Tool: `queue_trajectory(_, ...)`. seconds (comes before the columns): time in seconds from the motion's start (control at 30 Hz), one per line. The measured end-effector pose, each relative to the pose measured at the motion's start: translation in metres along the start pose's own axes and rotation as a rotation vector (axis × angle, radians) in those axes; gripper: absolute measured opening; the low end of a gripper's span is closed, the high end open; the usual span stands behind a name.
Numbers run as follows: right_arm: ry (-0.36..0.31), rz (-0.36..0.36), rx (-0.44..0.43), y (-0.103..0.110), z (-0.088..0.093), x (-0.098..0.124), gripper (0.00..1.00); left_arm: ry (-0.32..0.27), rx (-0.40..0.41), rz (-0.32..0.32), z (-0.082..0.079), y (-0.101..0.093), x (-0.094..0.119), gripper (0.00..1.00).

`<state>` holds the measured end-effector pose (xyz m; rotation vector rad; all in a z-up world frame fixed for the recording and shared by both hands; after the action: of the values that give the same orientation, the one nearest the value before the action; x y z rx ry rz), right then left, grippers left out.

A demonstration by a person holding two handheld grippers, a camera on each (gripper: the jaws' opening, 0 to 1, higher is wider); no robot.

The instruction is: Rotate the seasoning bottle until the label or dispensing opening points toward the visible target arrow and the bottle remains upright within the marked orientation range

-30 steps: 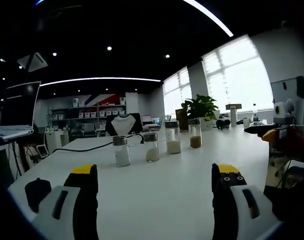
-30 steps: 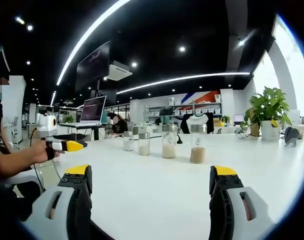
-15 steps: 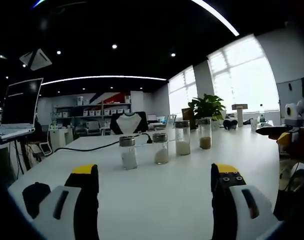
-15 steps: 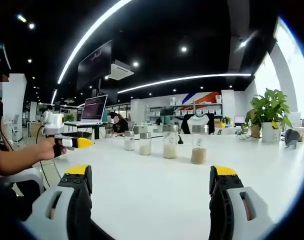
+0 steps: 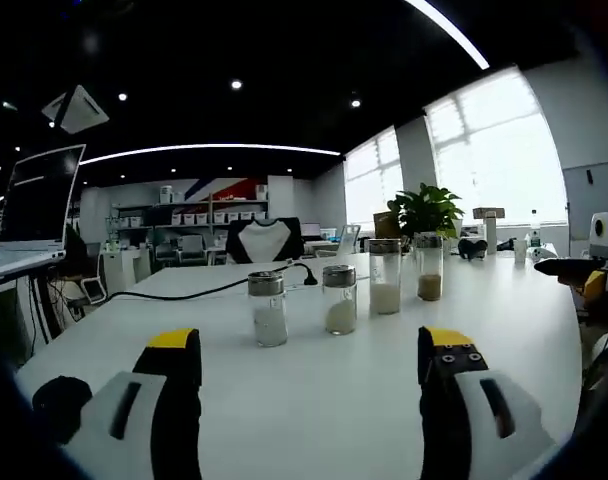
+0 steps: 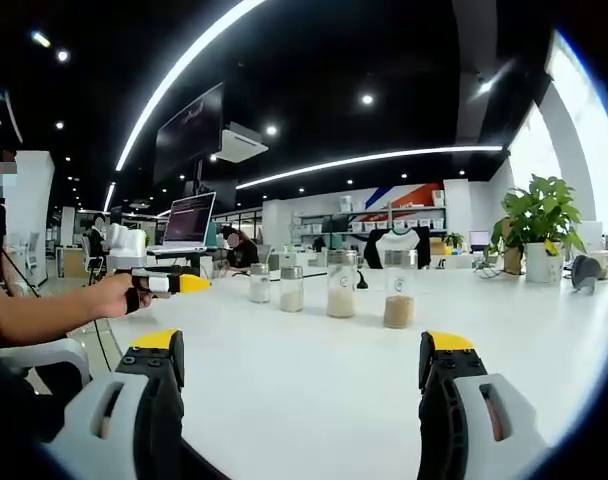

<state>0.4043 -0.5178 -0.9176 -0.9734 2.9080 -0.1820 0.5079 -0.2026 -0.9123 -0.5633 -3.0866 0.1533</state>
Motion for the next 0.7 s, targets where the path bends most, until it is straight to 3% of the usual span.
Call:
queue_trajectory(0.17, 0.003, 0.003, -0.004, -0.001, 0.001, 0.0, 1.0, -0.004, -0.023, -0.025, 0.002, 0.009, -0.016, 0.9)
queue_trajectory(0.6, 0.01, -0.012, -0.018, 0.003, 0.006, -0.003, 1.0, -0.003, 0.033, -0.059, 0.004, 0.026, -0.055, 0.83)
queue_trajectory(0.7, 0.009, -0.012, -0.024, 0.003, 0.007, -0.004, 1.0, -0.016, -0.041, -0.086, 0.001, 0.032, -0.065, 0.83)
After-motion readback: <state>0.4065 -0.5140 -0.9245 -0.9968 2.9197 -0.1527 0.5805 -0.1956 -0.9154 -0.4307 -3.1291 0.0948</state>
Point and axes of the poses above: the point that each gripper's makers call its tool centre point, and the gripper's own axes: x roughly backward along the fingers, y roughly to its left, z roughly out of its underside, the point moved 4 cm from there along x, roughly backward along the fingers, and after that the axes turned 7 degrees about x, right-handed, at the moved point
